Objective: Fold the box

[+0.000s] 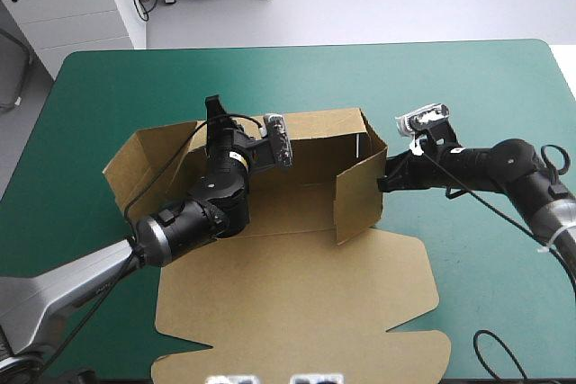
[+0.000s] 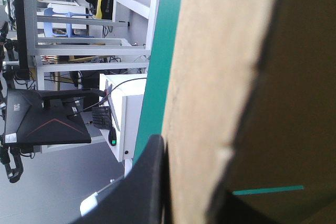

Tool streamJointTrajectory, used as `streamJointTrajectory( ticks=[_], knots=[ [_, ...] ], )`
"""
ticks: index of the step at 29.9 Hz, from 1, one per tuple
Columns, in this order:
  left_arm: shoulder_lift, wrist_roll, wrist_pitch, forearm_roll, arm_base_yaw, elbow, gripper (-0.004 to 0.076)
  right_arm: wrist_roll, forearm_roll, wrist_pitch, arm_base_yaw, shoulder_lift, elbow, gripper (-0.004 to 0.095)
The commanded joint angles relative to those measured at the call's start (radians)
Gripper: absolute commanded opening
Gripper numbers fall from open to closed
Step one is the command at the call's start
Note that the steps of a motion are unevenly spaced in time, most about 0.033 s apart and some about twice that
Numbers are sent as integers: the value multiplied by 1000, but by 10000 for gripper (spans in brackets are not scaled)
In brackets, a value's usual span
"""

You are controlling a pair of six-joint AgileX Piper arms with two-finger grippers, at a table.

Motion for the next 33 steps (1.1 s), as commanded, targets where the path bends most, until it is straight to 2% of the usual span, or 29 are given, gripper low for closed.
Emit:
streamJointTrajectory(
  ticks=[1,6,9,12,15,18,21,27,33],
  knots=[
    [-39,-12,-18,31,-2,-24,-8,-169,146,-45,0,-50,42,-8],
    [-39,15,-18,26,-2,-24,-8,-295,201,-45,0,-68,88,-8],
    [-39,109,-18,-13,-2,-24,-8,-311,196,-24,-2,-80,93,22],
    [-35,150,-23,-45,-2,-24,-8,-313,168,9,-2,-93,93,126],
    [-29,153,-21,-56,-2,-24,-8,-281,113,47,-2,-101,93,307],
    [-24,153,-23,-61,-2,-24,-8,-273,110,82,-2,-104,93,461],
    [-22,153,-23,-61,-2,-24,-8,-267,114,96,-2,-104,93,558],
    [-22,202,-38,-125,-2,-24,-8,-305,126,76,10,-89,93,573],
    [-20,265,-59,-201,-2,-24,-8,-338,126,-80,109,-38,93,573]
  ],
)
